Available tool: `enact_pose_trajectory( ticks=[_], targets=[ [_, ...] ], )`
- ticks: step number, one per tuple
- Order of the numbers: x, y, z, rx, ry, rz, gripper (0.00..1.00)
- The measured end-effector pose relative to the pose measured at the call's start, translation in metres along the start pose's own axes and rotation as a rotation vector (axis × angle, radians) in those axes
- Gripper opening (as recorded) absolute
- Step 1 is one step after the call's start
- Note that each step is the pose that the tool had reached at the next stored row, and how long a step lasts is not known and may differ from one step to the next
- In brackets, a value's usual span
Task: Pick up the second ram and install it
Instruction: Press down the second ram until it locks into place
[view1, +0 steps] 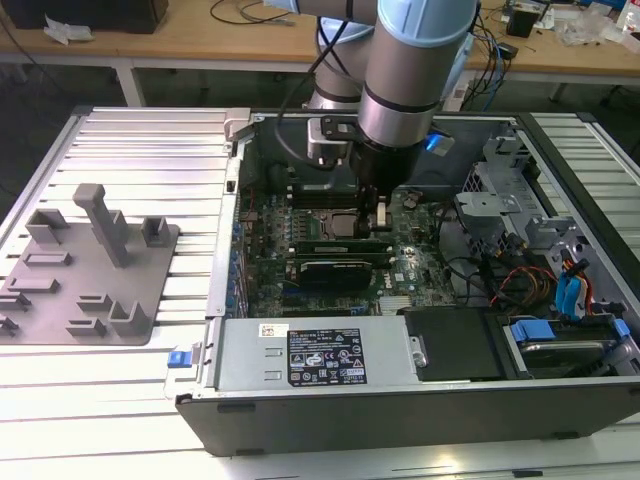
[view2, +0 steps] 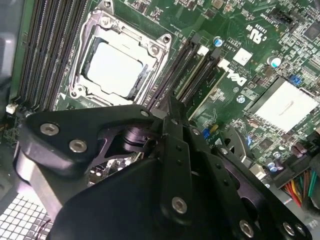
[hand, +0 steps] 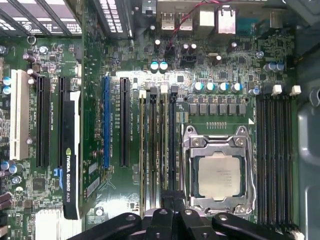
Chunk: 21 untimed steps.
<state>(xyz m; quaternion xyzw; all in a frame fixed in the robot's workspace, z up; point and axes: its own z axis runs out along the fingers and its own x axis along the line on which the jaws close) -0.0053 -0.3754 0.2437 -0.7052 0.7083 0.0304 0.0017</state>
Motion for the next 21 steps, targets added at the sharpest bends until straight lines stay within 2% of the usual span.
enact_pose_trajectory(
  ticks=[3, 9, 10, 12, 14, 16, 21],
  targets=[
    [0.0000, 0.0085, 0.0004, 0.0002, -0.0001, 0.000, 0.08],
    [0.0002, 0.0425, 0.0022, 0.0031, -0.0001, 0.000, 0.08],
    [0.0002, 0.0449, 0.0027, 0.0033, -0.0002, 0.000, 0.08],
    [0.0005, 0.0458, 0.0065, 0.0033, -0.0001, 0.000, 0.08],
    [0.0004, 0.0458, 0.0068, 0.0033, -0.0001, 0.000, 0.08],
    [0.0007, 0.0461, 0.0113, 0.0032, 0.0000, 0.000, 0.08],
    [0.0008, 0.0463, 0.0138, 0.0032, 0.0002, 0.000, 0.08]
  ],
)
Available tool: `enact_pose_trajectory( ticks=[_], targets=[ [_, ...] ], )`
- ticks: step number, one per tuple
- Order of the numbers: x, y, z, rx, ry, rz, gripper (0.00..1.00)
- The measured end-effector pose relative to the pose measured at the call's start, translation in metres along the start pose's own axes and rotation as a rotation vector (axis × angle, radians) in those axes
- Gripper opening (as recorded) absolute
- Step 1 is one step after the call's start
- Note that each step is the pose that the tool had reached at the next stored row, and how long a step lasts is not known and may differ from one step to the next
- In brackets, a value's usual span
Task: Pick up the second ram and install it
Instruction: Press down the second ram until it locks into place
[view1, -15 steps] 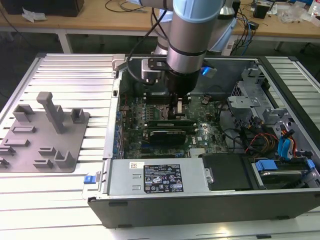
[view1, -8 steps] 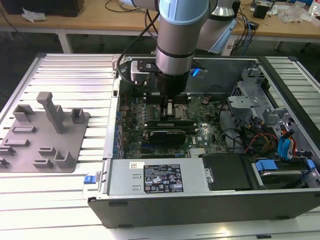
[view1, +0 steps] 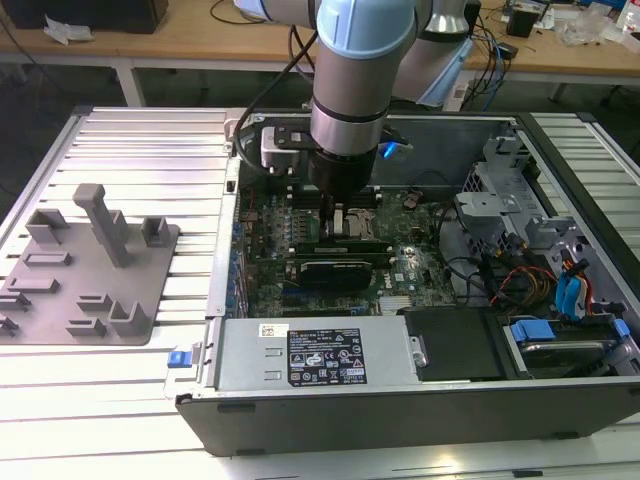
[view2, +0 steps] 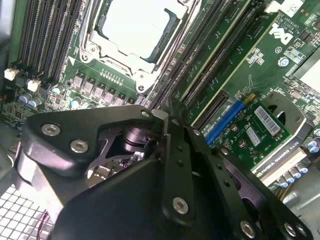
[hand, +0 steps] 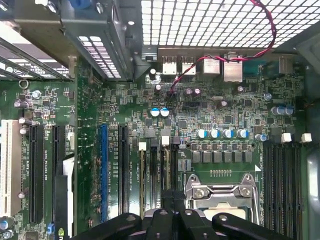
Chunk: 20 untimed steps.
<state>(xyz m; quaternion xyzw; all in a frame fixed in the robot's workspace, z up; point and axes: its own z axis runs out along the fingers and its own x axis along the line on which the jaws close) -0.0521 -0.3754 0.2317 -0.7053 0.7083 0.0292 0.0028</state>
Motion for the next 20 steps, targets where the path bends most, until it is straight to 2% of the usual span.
enact_pose_trajectory(
  ticks=[7, 8, 10, 11, 12, 14, 15, 16, 20],
  targets=[
    [0.0002, 0.0000, 0.0035, -0.0001, 0.0002, 0.000, 0.08],
    [-0.0003, -0.0002, 0.0003, 0.0018, -0.0026, 0.000, 0.08],
    [-0.0005, 0.0004, -0.0109, 0.0001, 0.0000, 0.000, 0.08],
    [-0.0010, 0.0008, -0.0207, 0.0001, 0.0002, 0.000, 0.08],
    [-0.0011, 0.0009, -0.0239, 0.0001, 0.0005, 0.000, 0.08],
    [-0.0011, 0.0008, -0.0237, 0.0003, 0.0002, 0.000, 0.08],
    [-0.0011, -0.0017, -0.0240, 0.0001, 0.0005, 0.000, 0.08],
    [-0.0011, -0.0113, -0.0243, 0.0000, 0.0005, 0.000, 0.08],
    [-0.0012, -0.0279, -0.0250, -0.0007, 0.0006, 0.000, 0.08]
  ],
)
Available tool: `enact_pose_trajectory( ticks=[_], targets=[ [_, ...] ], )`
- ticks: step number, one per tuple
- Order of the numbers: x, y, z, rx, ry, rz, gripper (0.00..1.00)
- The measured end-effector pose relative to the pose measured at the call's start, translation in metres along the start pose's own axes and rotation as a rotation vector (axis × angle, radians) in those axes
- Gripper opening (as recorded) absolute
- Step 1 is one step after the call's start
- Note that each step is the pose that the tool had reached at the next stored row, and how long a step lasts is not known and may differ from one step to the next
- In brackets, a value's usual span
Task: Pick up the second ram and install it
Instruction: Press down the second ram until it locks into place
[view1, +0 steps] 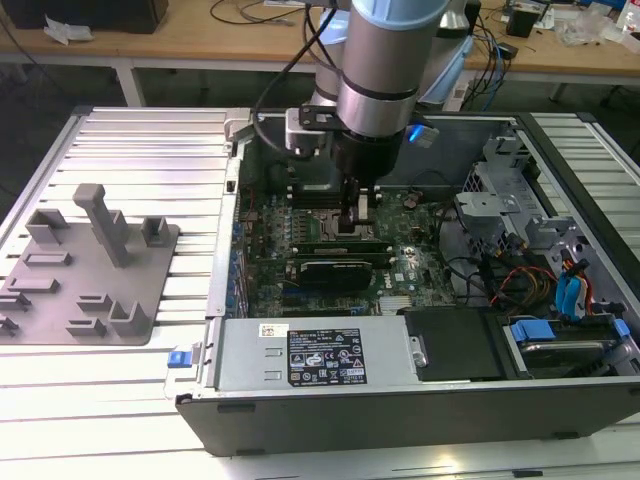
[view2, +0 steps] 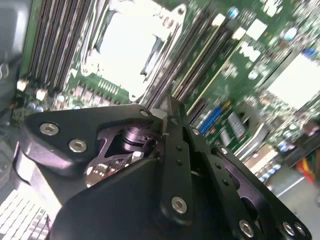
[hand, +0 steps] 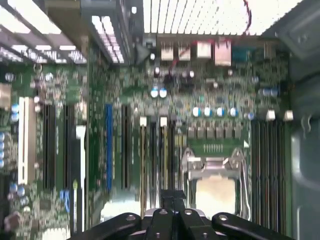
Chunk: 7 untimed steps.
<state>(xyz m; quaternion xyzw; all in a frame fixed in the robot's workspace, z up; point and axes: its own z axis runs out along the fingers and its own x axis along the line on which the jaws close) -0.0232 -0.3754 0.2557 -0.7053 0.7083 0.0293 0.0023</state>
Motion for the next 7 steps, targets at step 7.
enact_pose_trajectory(
  ticks=[7],
  targets=[
    [-0.0001, -0.0015, 0.0000, 0.0000, 0.0000, 0.000, 0.08]
  ],
)
